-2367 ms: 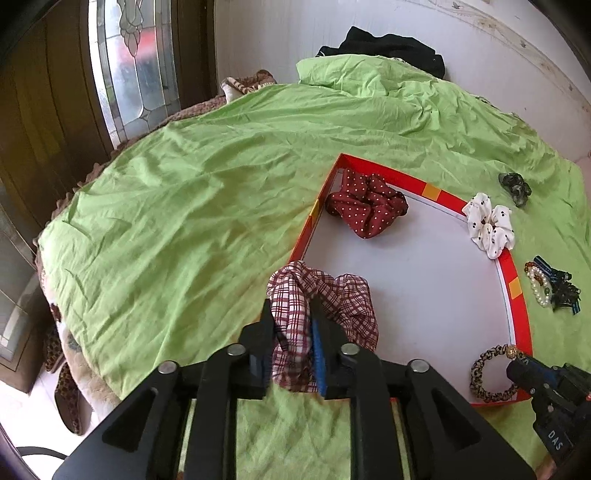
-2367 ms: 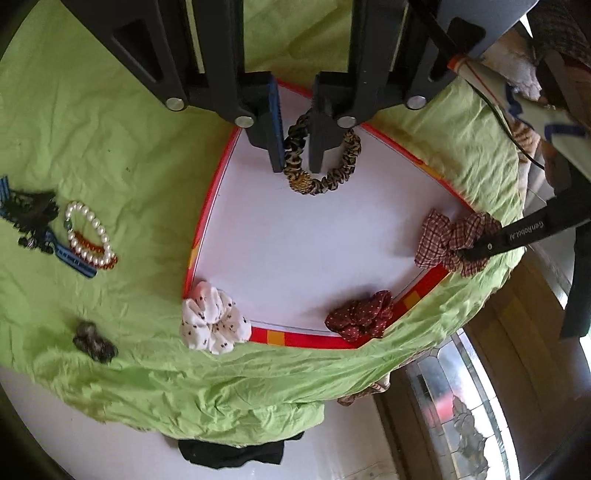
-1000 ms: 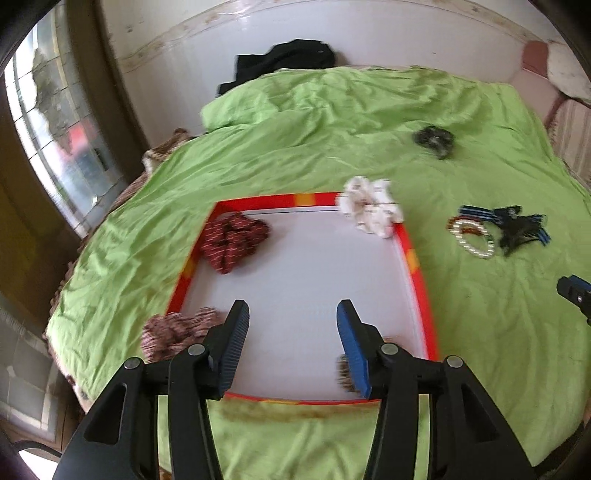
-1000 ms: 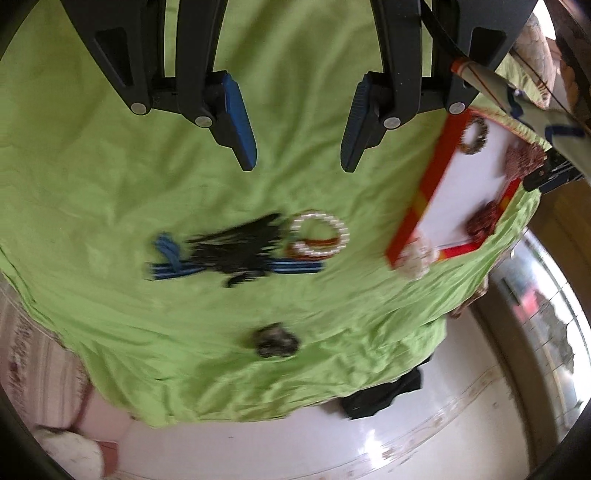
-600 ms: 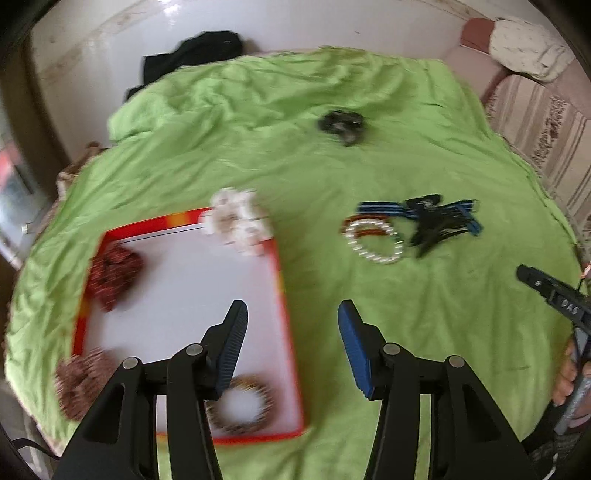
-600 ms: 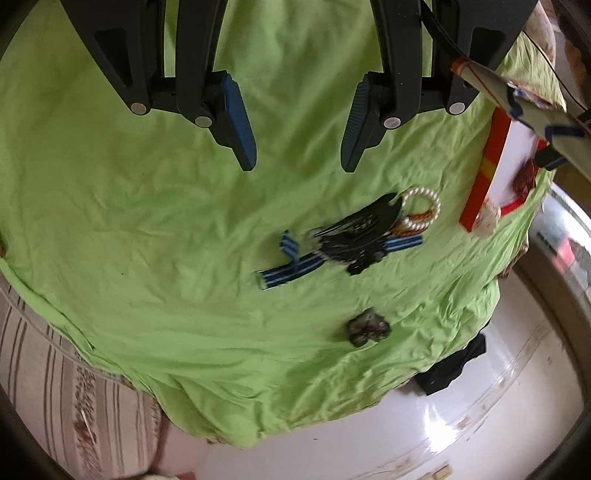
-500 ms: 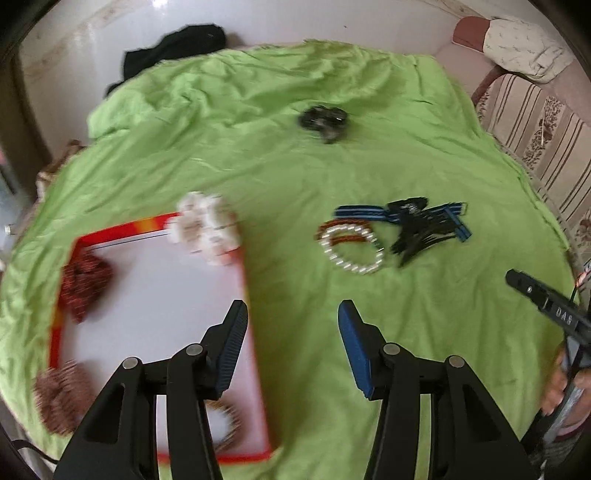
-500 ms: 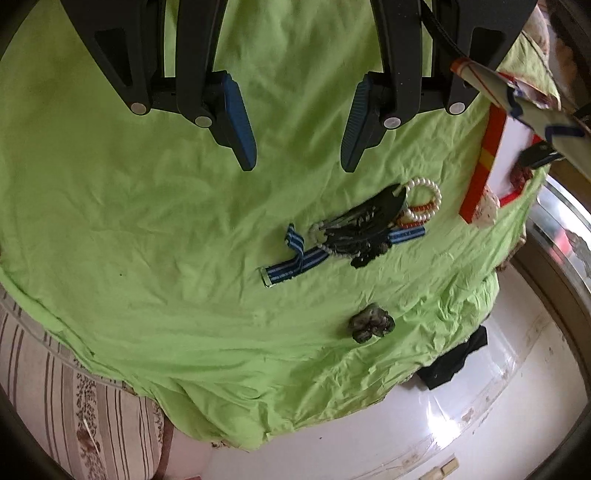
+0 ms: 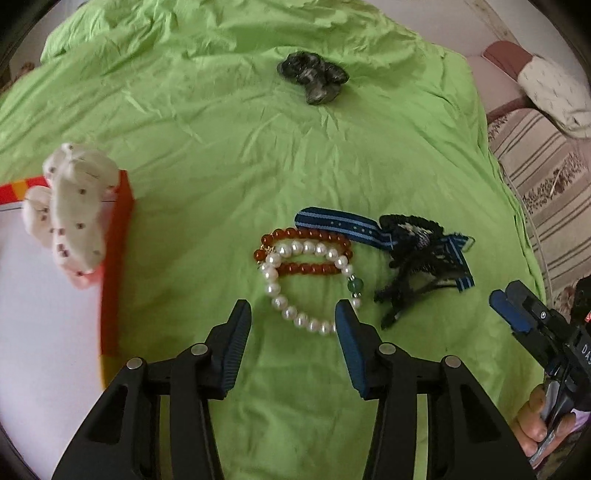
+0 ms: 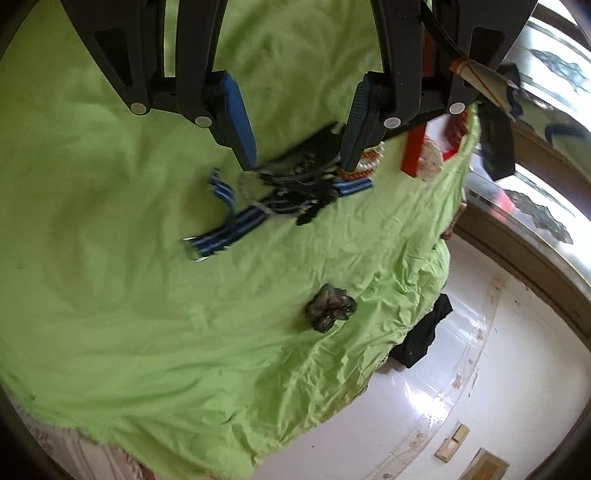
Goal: Organize jewelry
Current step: 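Grasp the pearl bracelet with left gripper while right grasps black hair tie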
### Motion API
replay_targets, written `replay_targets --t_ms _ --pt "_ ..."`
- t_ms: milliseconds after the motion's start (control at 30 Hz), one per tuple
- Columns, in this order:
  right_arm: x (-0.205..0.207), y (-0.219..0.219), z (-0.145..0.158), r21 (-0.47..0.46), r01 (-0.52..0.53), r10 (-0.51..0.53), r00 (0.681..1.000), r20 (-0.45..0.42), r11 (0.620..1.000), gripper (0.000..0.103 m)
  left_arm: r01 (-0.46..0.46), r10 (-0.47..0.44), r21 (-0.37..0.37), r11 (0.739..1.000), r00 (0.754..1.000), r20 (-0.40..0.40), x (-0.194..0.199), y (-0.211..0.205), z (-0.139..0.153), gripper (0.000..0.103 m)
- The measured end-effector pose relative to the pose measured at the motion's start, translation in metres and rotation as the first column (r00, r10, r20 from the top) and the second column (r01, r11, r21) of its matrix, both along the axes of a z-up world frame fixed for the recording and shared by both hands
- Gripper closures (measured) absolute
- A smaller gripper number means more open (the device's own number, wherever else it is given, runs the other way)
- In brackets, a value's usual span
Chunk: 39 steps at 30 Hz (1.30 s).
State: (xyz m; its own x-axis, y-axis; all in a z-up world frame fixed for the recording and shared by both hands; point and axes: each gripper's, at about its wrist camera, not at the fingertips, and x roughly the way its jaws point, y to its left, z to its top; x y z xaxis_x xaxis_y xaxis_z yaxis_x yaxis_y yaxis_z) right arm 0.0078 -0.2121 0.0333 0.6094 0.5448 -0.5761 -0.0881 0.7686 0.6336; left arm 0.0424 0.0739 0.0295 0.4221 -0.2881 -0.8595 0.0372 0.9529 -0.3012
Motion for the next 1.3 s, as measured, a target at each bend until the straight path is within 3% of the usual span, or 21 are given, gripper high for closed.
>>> replay_targets --t_ms 67,133,433,467,500,533,567,600,767,900,1000,1167,1300 --pt "0.01 0.009 0.007 -0.044 -0.003 0.004 0.999 0.032 0.999 0.05 -0.003 0.003 -0.012 1.0 1.0 -0.003 0.004 0.0 -0.005 0.057" --pt "0.021 0.019 0.012 -0.097 -0.026 0.031 0.998 0.05 0.995 0.041 -0.002 0.002 -0.015 1.0 1.0 -0.005 0.008 0.0 -0.008 0.057" --pt "0.086 0.06 -0.01 -0.214 -0.103 0.089 0.993 -0.073 0.971 0.04 -0.022 0.023 -0.074 0.997 1.0 0.015 0.017 0.004 -0.017 0.061" --pt "0.09 0.062 -0.014 -0.218 -0.107 0.09 0.992 -0.086 0.97 0.046 -0.023 0.025 -0.076 0.997 1.0 0.017 0.017 0.004 -0.017 0.065" --pt "0.092 0.065 -0.017 -0.224 -0.117 0.097 0.991 -0.096 0.968 0.061 -0.021 0.022 -0.065 0.998 1.0 0.02 0.018 0.002 -0.017 0.069" --pt "0.093 0.067 -0.019 -0.227 -0.128 0.107 0.989 -0.1 0.966 0.072 -0.019 0.02 -0.04 0.999 1.0 0.022 0.017 0.0 -0.018 0.081" --pt "0.093 0.069 -0.02 -0.227 -0.143 0.122 0.987 -0.103 0.963 0.093 -0.022 0.022 -0.014 1.0 1.0 0.021 0.016 -0.001 -0.018 0.094" --pt "0.091 0.07 -0.022 -0.234 -0.154 0.132 0.985 -0.109 0.96 0.094 -0.022 0.022 -0.018 1.0 1.0 0.019 0.015 0.0 -0.018 0.094" --pt "0.054 0.057 -0.013 -0.273 -0.118 0.101 0.992 -0.077 0.955 0.094 -0.034 0.033 -0.054 0.998 0.999 -0.015 -0.002 0.01 -0.016 0.094" --pt "0.013 0.038 -0.015 -0.241 -0.11 0.086 0.99 -0.109 0.964 0.094 -0.012 0.009 -0.051 0.999 0.999 -0.042 -0.022 0.011 -0.012 0.094" --pt "-0.019 0.028 -0.022 -0.265 -0.111 0.073 0.986 -0.15 0.958 0.095 0.009 -0.011 -0.055 0.998 0.999 -0.045 -0.047 0.011 -0.007 0.094" --pt "-0.072 0.006 -0.021 -0.334 -0.057 0.013 0.991 -0.132 0.941 0.095 0.047 -0.048 0.012 0.999 0.998 0.052 -0.096 0.01 0.022 0.094" --pt "-0.103 -0.006 -0.009 -0.31 -0.008 -0.022 0.995 -0.094 0.951 0.095 0.069 -0.073 0.039 0.997 0.99 0.124 -0.128 0.009 0.048 0.094"
